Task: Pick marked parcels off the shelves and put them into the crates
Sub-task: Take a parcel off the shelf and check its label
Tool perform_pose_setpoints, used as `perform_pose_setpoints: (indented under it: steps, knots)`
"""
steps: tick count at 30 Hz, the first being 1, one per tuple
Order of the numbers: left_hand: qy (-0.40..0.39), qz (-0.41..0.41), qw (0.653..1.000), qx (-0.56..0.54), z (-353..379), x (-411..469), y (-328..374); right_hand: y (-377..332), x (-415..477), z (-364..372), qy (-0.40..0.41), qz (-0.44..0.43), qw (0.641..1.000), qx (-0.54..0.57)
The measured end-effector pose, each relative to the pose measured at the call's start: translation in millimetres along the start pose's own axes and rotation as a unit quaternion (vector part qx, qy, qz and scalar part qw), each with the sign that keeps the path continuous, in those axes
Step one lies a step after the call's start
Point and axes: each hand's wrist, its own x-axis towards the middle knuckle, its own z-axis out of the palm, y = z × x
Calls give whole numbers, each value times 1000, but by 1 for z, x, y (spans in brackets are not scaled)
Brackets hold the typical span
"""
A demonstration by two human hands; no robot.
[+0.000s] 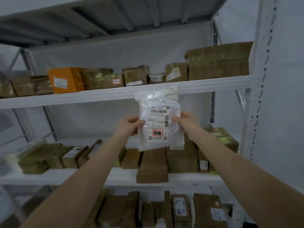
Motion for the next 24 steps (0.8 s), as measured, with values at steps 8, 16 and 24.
perform_pose_setpoints:
  steps: [8,16,24]
  knots:
    - [1,-22,999,-34,3,-7,-22,21,-14,-4,-4,-11,1000,-27]
    - [32,-47,998,-36,2,-22,-52,42,-30,4,-35,24,998,-54]
    - [23,-63,997,-35,-10,-39,-79,75,-42,18,-12,26,996,-84]
